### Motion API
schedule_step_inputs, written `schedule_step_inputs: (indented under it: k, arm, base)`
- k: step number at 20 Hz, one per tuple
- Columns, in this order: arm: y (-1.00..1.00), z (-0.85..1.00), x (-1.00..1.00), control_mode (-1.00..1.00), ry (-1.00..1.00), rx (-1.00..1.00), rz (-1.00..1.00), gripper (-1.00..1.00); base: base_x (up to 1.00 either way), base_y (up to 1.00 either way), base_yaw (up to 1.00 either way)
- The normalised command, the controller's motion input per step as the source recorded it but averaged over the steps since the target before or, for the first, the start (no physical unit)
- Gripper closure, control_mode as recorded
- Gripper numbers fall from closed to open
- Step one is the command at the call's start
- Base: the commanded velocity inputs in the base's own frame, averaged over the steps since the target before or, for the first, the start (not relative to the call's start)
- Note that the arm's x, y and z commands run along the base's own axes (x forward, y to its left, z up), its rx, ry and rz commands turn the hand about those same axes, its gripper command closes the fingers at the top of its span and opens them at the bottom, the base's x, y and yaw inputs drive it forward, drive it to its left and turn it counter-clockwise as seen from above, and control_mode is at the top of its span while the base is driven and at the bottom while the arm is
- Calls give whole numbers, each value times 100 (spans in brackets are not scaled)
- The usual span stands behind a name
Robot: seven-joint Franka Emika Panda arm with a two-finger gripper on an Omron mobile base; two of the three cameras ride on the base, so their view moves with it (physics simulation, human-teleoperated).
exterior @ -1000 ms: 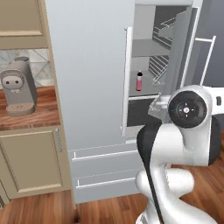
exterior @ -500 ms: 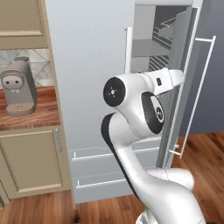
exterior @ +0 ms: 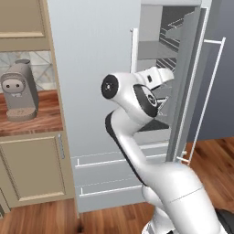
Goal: Open the fridge, grab two sodas, and place both sodas inside the bowl with ice on the dining counter.
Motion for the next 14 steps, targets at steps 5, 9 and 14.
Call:
schedule_step_inputs:
  k: [5, 9, 14]
  arm:
    - [-27, 0, 89, -100, 11, 0, 4, -100]
    - [-47, 0, 71, -100, 10, 0, 4, -100]
    - [-56, 0, 44, -100, 6, 0, 1, -100]
  base:
    - [0, 0, 0]
    - [0, 0, 0]
    - [0, 0, 0]
